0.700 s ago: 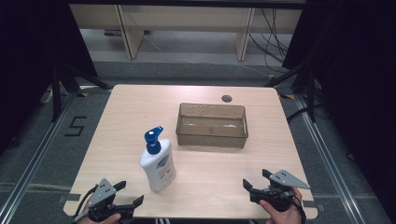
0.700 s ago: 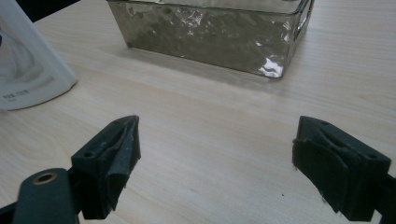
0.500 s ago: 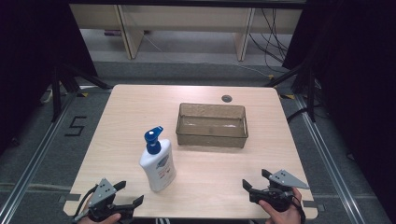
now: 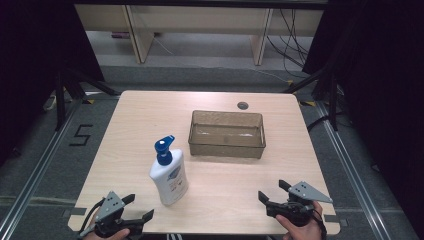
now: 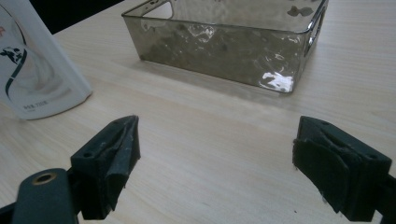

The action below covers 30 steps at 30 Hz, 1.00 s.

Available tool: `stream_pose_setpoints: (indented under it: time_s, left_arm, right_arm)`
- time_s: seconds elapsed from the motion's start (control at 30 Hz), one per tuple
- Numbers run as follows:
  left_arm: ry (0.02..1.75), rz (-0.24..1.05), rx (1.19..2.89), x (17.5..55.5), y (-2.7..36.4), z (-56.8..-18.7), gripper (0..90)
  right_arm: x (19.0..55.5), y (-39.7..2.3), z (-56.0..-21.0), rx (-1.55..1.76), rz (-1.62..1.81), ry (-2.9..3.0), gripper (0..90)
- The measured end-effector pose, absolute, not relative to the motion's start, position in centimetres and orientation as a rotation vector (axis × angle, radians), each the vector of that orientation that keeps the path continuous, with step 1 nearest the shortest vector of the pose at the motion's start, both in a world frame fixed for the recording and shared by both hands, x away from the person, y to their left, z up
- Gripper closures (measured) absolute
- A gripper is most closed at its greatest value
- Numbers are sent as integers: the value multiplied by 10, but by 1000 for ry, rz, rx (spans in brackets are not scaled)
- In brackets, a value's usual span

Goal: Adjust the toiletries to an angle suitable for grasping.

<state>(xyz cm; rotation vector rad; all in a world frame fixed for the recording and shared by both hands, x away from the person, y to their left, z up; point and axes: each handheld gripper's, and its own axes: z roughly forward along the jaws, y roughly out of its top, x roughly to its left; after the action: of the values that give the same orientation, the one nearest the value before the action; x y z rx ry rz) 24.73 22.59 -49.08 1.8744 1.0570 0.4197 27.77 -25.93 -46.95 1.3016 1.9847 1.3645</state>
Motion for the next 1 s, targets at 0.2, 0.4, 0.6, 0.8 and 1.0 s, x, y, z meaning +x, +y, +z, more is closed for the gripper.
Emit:
stream_pose_setpoints:
  time_s: [0.2,0.4,0.6,0.8,1.0]
  left_arm:
    - [1060,416,1861,248,226,-491,148]
    - [1061,416,1863,248,226,-491,149]
    - [1058,410,1865,249,226,-492,149]
    - [1059,412,1872,249,226,-492,149]
    - [1071,417,1868,248,225,-492,149]
  right_arm:
    - [280,-256,-463,1245,1388,1983,153]
    - [280,-249,-455,1210,1420,1999,153]
    - [280,-240,-447,1188,1471,2021,153]
    - [282,-233,-440,1135,1482,2021,154]
    - [284,-221,-431,1117,1484,2047,155]
